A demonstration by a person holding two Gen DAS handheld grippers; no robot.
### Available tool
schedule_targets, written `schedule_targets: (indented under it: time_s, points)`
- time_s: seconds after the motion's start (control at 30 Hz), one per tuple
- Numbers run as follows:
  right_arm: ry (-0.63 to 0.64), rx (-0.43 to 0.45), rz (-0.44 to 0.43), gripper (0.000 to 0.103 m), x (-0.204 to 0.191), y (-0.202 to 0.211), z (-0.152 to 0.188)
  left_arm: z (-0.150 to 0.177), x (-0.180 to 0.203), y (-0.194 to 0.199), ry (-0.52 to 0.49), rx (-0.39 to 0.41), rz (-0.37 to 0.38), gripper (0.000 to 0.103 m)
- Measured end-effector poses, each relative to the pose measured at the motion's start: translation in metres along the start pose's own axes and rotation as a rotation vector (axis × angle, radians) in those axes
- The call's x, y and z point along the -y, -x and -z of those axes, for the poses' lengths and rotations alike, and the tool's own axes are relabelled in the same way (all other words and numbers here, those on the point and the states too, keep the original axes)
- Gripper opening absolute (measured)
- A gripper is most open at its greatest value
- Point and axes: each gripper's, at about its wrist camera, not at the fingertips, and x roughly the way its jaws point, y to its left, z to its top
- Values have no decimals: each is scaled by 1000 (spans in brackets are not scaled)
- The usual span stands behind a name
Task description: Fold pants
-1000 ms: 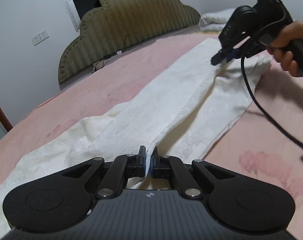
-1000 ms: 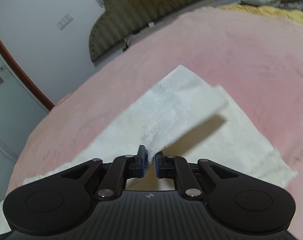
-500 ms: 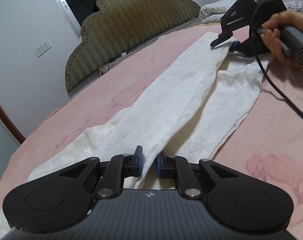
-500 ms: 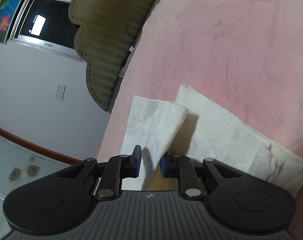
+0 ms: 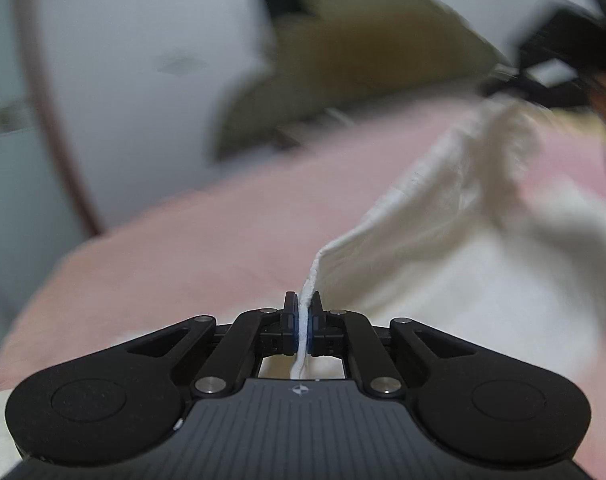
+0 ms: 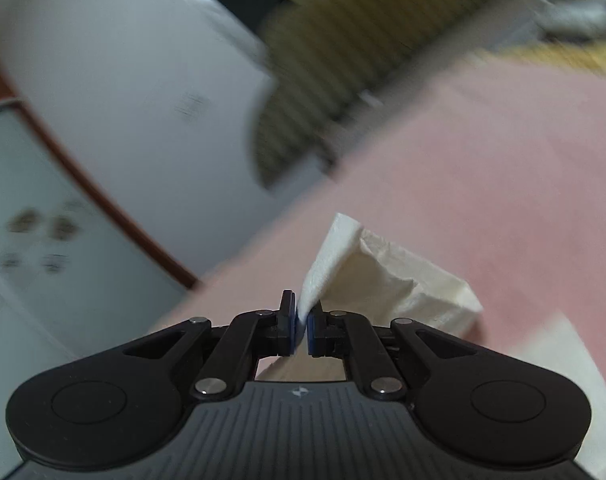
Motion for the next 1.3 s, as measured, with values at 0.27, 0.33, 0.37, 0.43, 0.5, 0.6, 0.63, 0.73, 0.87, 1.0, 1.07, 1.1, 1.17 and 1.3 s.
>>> schedule_targets:
  time_s: [0.27, 0.33, 0.37, 0.43, 0.5, 0.6, 0.63, 0.73, 0.87, 1.0, 1.07, 1.1, 1.17, 1.3]
  points:
    - [-105, -36, 346, 6, 64, 49, 62, 18, 30, 37, -163, 55, 109, 10]
    - [-217, -66, 426, 6, 97, 64, 88, 47, 60, 36, -286, -9, 175, 11]
    - [-250, -71, 446, 6, 107, 72, 97, 58, 71, 37, -325, -30, 199, 11]
    - [-262, -66, 466, 6, 113, 86, 108, 73, 85, 38, -371, -51, 218, 11]
    - [-245, -62, 469, 6, 111, 90, 109, 75, 89, 39, -389, -40, 215, 11]
    - [-188, -60, 481, 6, 102, 94, 110, 67, 81, 38, -335, -48, 233, 11]
    - [-172, -62, 488, 6, 99, 95, 111, 65, 79, 37, -329, -49, 235, 11]
    - [-167, -91, 509, 6, 106, 98, 114, 70, 82, 36, -362, -47, 235, 11]
    - [-215, -81, 495, 6, 107, 100, 114, 76, 83, 40, -394, -32, 228, 10]
    - [-202, -83, 475, 6, 102, 107, 111, 69, 69, 44, -343, -15, 251, 10]
    - [-201, -93, 481, 6, 105, 108, 112, 68, 66, 41, -326, -33, 276, 11]
    - [-191, -110, 488, 6, 107, 105, 113, 70, 68, 39, -332, -46, 281, 11]
    - [-171, -124, 489, 6, 106, 103, 113, 79, 76, 31, -381, -75, 274, 10]
    - [-126, -86, 567, 13, 93, 109, 106, 84, 81, 40, -437, -44, 258, 10]
